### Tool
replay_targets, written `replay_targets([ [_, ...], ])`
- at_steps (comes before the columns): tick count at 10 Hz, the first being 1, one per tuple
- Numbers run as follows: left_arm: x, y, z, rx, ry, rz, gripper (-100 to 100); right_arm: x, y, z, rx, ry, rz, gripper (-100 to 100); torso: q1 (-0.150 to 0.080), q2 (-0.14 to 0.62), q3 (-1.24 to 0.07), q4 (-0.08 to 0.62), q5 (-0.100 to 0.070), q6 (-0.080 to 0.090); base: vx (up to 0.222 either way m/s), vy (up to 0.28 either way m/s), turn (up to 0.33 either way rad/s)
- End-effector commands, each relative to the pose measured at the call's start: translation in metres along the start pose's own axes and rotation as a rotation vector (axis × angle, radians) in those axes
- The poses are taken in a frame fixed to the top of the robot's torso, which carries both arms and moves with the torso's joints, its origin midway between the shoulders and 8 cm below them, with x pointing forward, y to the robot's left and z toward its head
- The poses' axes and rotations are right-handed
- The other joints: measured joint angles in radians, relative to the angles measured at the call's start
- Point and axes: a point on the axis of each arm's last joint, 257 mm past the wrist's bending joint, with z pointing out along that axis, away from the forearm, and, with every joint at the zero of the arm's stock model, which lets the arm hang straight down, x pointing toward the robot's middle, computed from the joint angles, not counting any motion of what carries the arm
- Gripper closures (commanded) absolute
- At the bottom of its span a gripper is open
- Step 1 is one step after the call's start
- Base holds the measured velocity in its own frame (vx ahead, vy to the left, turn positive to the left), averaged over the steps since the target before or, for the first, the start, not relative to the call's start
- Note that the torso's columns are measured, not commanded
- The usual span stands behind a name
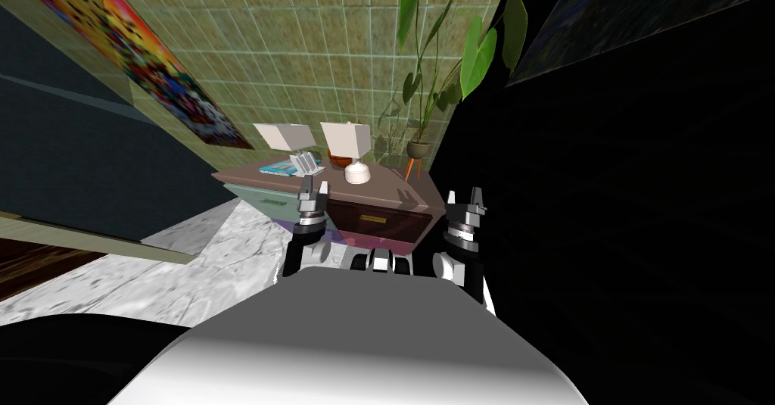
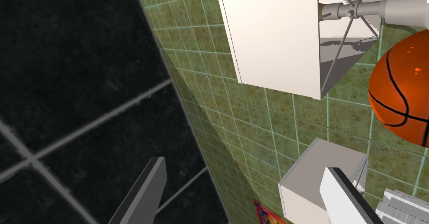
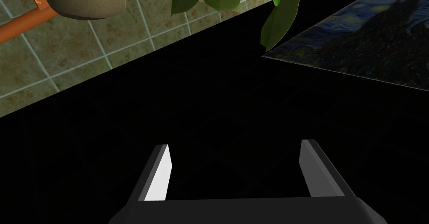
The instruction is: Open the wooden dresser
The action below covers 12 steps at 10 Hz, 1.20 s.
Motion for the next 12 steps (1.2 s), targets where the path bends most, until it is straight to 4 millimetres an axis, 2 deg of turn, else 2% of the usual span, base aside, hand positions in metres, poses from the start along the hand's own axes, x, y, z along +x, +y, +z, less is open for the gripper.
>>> replay_targets([
  [1, 0.009, 0.020, -0.007, -0.036, 0.072, 0.027, -100, 0.000, 0.000, 0.000, 0.000, 0.000, 0.000, 0, 0.000, 0.000, 0.000, 0.000, 0.000, 0.000, -0.015, -0.006, -0.021],
  [12, 0.030, 0.116, -0.050, -0.234, 0.145, 0.050, -100, 0.000, 0.000, 0.000, 0.000, 0.000, 0.000, 0, 0.000, 0.000, 0.000, 0.000, 0.000, 0.000, -0.017, -0.007, -0.025],
])
